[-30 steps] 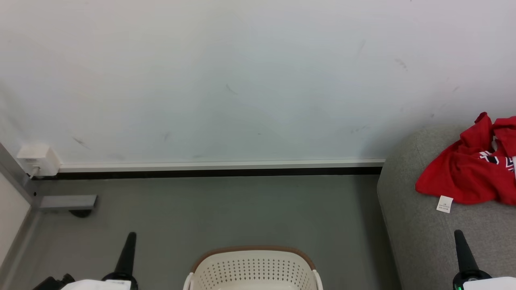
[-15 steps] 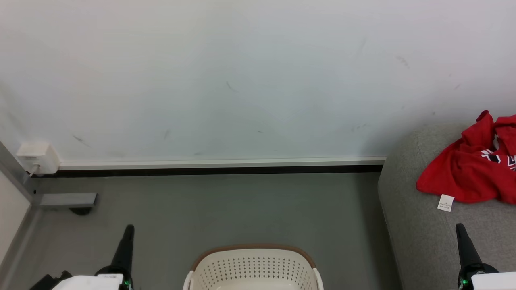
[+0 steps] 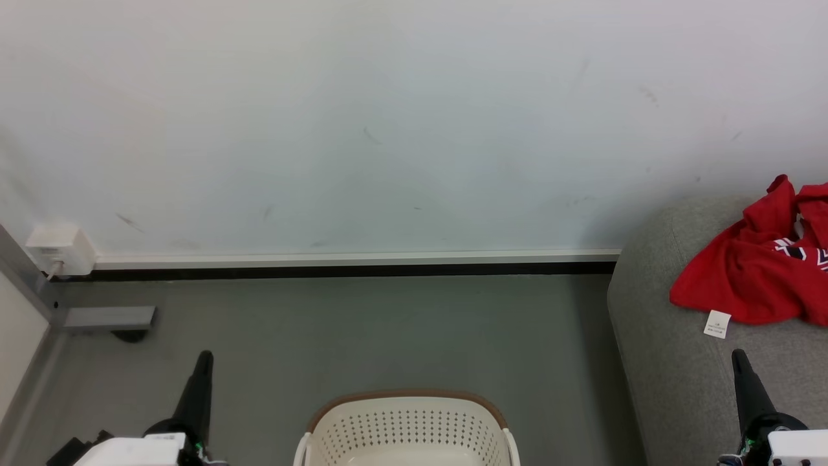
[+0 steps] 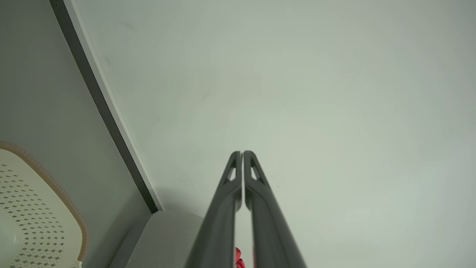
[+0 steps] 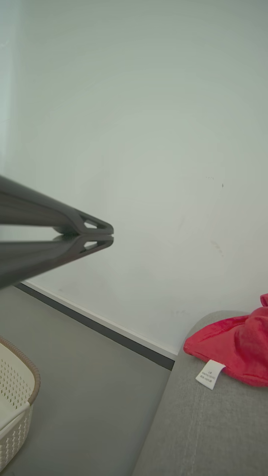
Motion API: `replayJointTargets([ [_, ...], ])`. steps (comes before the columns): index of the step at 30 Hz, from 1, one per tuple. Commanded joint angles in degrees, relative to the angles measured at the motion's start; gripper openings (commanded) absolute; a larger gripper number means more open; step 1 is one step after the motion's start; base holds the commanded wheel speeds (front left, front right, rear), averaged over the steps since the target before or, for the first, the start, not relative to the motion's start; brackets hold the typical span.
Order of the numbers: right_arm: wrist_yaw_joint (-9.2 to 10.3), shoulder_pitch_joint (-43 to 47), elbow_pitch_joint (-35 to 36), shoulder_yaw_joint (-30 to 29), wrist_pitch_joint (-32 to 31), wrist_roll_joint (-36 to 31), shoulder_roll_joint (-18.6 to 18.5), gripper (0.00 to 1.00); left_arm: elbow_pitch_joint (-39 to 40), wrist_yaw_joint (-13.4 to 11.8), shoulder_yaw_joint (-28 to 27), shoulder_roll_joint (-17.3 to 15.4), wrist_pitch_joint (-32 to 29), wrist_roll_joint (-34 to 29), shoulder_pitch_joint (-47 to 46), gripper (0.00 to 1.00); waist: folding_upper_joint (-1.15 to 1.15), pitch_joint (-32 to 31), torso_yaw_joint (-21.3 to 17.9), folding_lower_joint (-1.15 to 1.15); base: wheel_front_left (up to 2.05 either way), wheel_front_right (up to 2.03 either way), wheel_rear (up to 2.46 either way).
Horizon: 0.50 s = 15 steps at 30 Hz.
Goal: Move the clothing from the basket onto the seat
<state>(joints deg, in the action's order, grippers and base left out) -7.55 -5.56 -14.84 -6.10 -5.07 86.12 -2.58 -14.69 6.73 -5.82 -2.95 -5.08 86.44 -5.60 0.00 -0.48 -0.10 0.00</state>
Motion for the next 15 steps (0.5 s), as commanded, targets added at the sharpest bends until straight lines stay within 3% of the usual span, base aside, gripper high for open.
replayJointTargets([
  [1, 0.1, -0.8, 0.4, -0.3, -0.4, 1.4, -0.5, 0.0, 0.3, 0.4, -0.4, -0.1, -0.4, 1.2, -0.8, 0.0, 0.0, 0.1, 0.0, 0.0, 0.0, 0.0, 0.0],
  [15, 0.12, -1.4, 0.6, -0.7, -1.8, 6.4, -0.5, 0.0, 0.4, 0.9, -1.0, 0.1, -1.8, 6.2, -1.3, 0.0, 0.0, 0.5, 0.1, 0.0, 0.0, 0.0, 0.0],
])
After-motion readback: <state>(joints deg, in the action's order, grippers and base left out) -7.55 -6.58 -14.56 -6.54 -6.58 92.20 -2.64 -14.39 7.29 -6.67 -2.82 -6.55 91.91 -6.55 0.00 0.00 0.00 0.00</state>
